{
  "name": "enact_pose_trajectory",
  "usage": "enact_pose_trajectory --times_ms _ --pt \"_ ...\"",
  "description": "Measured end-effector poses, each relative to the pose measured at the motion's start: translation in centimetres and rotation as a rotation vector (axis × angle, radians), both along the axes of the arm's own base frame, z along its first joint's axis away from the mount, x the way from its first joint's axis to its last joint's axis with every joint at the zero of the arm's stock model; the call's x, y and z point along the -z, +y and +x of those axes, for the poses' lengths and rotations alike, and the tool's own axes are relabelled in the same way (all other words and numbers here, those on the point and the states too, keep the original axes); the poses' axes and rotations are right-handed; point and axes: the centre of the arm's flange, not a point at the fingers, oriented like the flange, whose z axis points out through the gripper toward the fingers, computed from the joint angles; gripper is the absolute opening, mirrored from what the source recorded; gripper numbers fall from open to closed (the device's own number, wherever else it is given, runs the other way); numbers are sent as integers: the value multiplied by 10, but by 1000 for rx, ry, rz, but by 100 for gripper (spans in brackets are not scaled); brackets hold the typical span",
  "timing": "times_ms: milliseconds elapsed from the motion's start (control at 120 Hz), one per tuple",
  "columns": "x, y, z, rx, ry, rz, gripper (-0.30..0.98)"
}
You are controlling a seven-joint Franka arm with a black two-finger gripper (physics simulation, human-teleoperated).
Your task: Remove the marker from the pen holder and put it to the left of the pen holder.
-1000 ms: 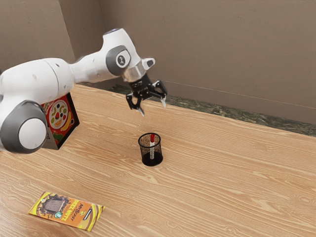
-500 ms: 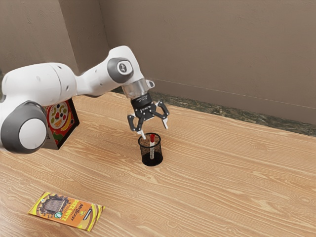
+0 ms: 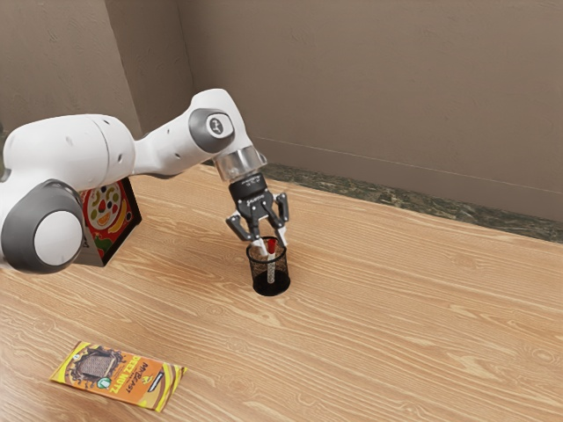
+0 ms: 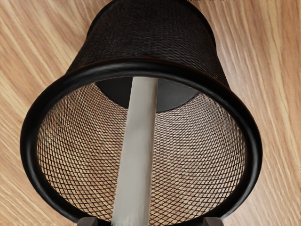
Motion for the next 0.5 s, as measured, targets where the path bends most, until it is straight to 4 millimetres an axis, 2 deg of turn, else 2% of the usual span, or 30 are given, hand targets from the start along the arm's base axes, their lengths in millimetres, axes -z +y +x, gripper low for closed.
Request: enact_pose_trajectory --times_ms 275,500 --pt "0 0 0 -40 27 9 6" --pt "-1 -1 -1 -59 41 16 -3"
